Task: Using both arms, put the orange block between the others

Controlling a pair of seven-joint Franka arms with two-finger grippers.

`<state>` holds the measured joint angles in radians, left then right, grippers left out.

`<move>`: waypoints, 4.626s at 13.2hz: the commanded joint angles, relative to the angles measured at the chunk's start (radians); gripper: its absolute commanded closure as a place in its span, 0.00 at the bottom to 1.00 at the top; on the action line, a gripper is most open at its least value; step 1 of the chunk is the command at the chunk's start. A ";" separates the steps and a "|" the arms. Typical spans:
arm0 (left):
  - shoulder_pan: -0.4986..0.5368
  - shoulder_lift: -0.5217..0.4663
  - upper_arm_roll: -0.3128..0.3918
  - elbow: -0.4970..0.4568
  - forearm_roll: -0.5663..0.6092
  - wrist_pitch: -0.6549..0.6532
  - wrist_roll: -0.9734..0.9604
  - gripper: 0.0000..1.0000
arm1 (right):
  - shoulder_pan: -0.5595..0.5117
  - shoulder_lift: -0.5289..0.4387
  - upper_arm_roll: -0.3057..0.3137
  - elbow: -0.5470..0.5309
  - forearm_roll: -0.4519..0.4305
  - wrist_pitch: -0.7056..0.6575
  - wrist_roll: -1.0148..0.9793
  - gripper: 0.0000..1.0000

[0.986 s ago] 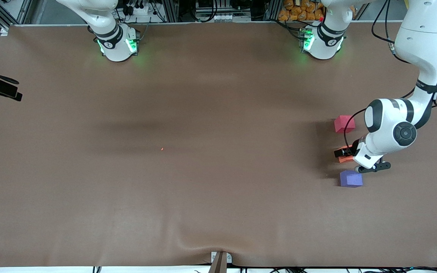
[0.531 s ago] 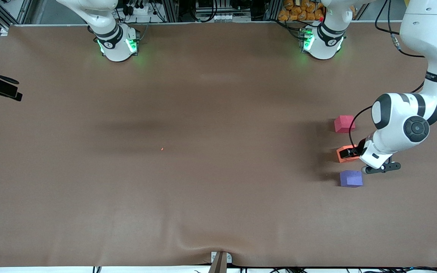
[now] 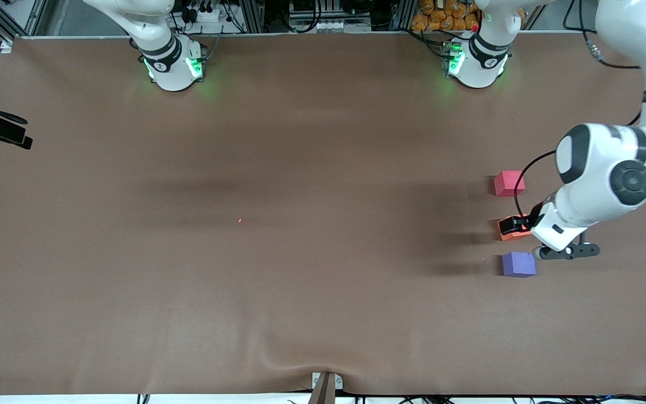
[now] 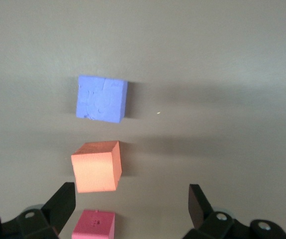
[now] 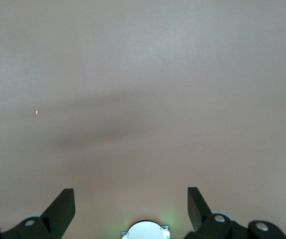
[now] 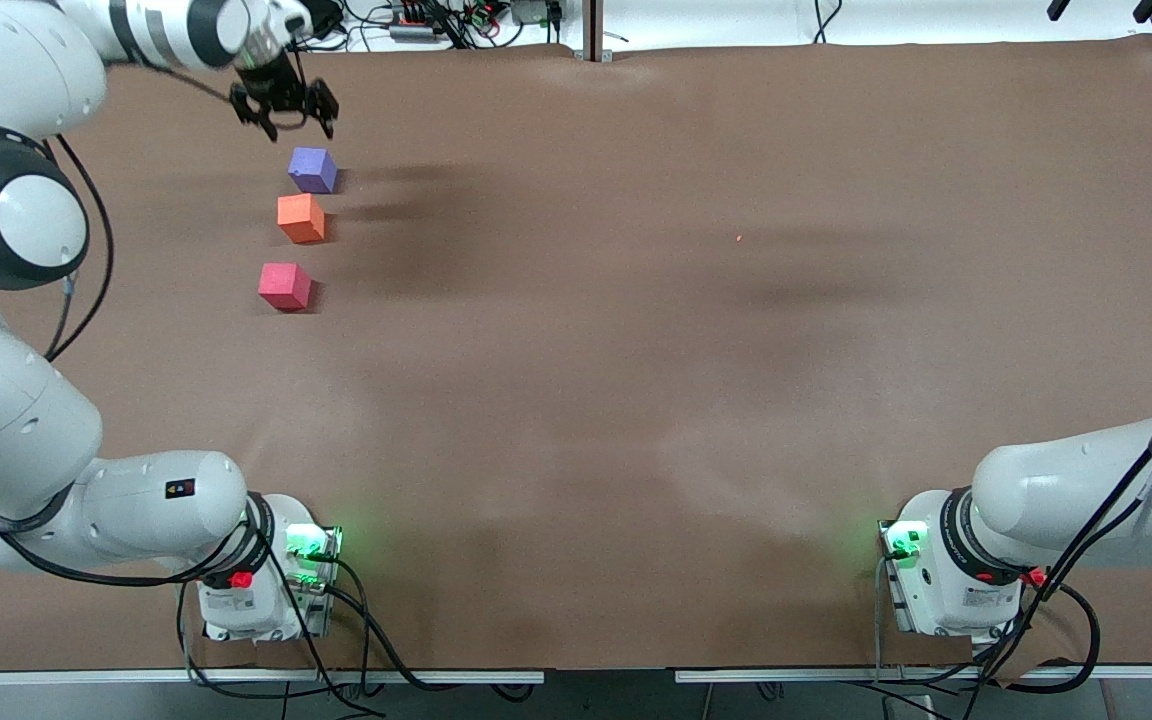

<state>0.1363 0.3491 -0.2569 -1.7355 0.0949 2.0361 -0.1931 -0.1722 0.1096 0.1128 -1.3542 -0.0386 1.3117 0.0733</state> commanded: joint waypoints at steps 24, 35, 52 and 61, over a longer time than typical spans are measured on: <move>0.056 -0.386 -0.078 0.203 -0.032 -0.531 0.265 0.00 | -0.003 -0.004 -0.005 0.021 0.022 0.047 0.051 0.00; -0.233 -0.429 0.228 0.206 -0.032 -0.563 0.362 0.00 | 0.025 0.030 -0.004 0.009 0.020 0.046 0.046 0.00; -0.224 -0.389 0.225 0.198 -0.049 -0.559 0.267 0.00 | 0.025 0.027 -0.007 0.010 0.005 0.043 0.048 0.00; -0.228 -0.394 0.223 0.202 -0.069 -0.563 0.177 0.00 | 0.023 0.024 -0.007 0.010 0.005 0.043 0.048 0.00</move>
<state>-0.0887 -0.0262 -0.0295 -1.5297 0.0247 1.4846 0.0349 -0.1401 0.1435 0.1008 -1.3475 -0.0293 1.3647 0.1129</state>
